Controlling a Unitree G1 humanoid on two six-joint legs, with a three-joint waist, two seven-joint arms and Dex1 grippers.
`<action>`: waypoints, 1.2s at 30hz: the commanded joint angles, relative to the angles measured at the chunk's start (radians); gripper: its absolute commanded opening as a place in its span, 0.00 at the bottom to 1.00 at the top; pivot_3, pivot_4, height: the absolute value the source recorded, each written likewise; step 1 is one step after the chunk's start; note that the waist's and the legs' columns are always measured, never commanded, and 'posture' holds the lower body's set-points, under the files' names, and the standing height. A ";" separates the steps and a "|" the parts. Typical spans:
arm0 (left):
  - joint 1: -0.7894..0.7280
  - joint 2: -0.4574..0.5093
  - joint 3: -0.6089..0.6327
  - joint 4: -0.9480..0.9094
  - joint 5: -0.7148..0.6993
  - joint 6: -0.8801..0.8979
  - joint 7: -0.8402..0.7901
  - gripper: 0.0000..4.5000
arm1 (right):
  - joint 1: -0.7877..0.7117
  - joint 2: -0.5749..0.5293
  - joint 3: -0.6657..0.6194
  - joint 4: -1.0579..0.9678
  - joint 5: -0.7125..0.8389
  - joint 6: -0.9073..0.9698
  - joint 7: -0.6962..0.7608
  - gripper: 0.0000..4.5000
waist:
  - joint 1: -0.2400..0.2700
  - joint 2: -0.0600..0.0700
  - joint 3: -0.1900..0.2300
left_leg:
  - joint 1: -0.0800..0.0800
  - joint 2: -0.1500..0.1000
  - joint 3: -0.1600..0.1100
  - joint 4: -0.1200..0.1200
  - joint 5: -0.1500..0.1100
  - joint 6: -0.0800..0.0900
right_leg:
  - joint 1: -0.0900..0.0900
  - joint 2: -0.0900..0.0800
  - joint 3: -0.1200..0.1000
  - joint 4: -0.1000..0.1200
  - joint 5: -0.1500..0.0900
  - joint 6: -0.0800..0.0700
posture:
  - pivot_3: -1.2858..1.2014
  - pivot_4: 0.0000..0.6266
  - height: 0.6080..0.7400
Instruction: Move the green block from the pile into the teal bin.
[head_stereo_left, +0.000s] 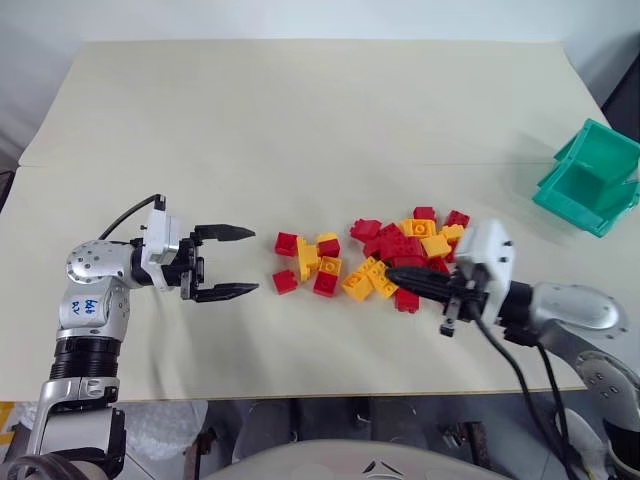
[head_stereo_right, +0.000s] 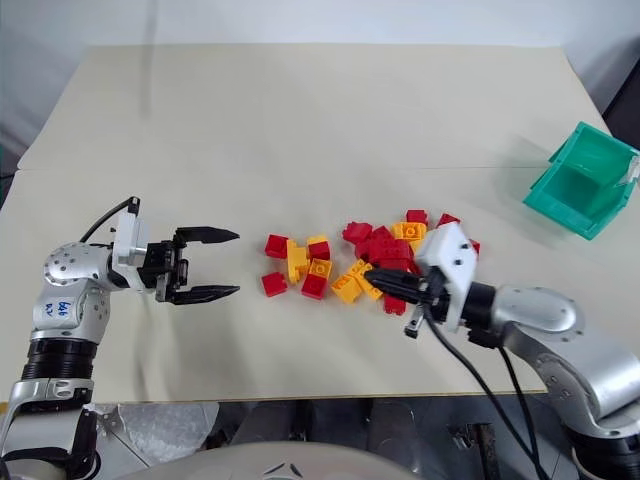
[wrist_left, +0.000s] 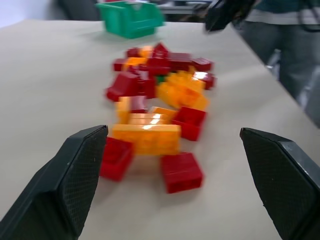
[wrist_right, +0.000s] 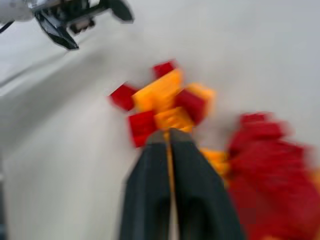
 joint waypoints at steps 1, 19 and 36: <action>-0.039 -0.021 0.006 0.018 -0.068 -0.014 -0.093 1.00 | -0.052 0.051 0.118 0.035 -0.070 0.013 -0.045 0.00 | 0.000 0.000 0.000 | -0.001 0.000 0.000 0.001 0.000 0.000 | 0.000 0.000 0.000 0.000 0.000 0.000 | 0.52 0.24 1.00; -0.019 -0.061 -0.006 0.029 -0.094 -0.084 -0.086 1.00 | -0.154 0.071 -0.001 0.415 -0.355 -0.147 -0.133 0.00 | -0.002 -0.001 0.000 | -0.002 -0.002 0.004 0.002 0.000 0.003 | 0.000 0.000 0.000 0.000 0.001 0.002 | 0.52 0.24 1.00; -0.055 -0.098 -0.019 0.094 -0.081 -0.120 -0.085 1.00 | -0.011 -0.107 -0.167 0.130 -0.173 -0.025 0.104 0.08 | 0.002 -0.001 0.000 | -0.002 -0.001 0.007 0.002 0.000 0.004 | 0.000 0.000 0.001 0.000 0.002 0.002 | 0.52 0.24 1.00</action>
